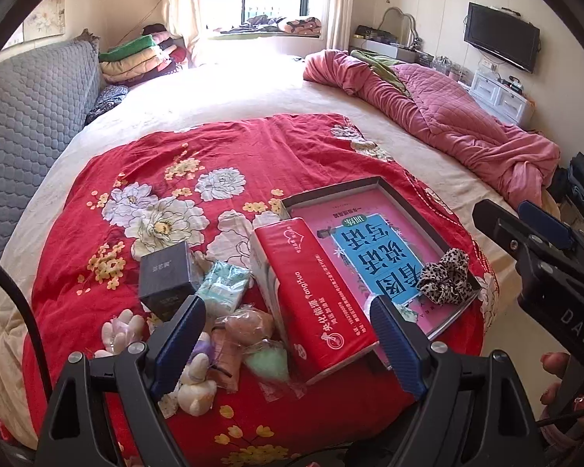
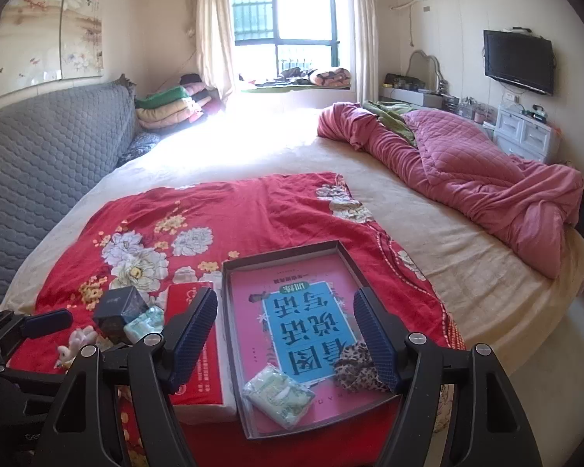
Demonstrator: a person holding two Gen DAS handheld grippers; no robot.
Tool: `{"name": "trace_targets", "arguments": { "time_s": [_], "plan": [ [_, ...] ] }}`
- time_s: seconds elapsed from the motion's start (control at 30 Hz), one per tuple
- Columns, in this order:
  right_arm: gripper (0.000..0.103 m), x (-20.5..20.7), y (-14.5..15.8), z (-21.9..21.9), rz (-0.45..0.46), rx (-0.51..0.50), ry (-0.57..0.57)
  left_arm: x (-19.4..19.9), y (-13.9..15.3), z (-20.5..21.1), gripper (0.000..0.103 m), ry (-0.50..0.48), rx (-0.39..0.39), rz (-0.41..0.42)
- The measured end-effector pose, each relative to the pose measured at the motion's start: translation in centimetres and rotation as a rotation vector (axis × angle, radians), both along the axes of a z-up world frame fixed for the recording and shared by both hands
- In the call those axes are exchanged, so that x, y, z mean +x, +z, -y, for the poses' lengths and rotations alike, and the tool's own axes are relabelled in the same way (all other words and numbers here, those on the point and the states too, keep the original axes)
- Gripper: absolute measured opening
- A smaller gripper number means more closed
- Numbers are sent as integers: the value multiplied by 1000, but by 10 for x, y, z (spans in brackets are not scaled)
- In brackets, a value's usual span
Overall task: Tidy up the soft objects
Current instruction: 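Move both open tools back over the pile of soft items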
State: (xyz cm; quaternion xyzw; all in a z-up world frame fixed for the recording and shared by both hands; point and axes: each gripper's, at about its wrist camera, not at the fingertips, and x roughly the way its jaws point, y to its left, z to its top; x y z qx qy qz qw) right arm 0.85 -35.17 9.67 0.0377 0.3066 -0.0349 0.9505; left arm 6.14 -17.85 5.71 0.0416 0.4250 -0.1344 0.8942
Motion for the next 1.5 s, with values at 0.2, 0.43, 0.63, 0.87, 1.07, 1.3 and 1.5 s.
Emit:
{"name": "trace_targets", "arguments": {
  "time_s": [0.2,0.43,0.63,0.87,1.07,1.3,1.5],
  "plan": [
    [74,-4,14,-30,18,-19,54,-6,13,-30,86,44,-9,25],
    [74,-12,27,-67,44,-47,131,-14,21,-72,86,106,-13,43],
    [74,-14,34,-96,48,-47,198,-24,26,-106,86,154,-35,53],
    [74,-16,34,-124,39,-17,267,-33,26,-136,86,199,-45,51],
    [74,-19,31,-146,35,-46,314,-38,20,-156,86,229,-43,47],
    [74,-15,17,-158,4,-66,341,-38,2,-181,86,274,-47,23],
    [74,-8,-5,-155,-43,-100,340,-35,-17,-209,86,328,-39,-3]
  ]
}}
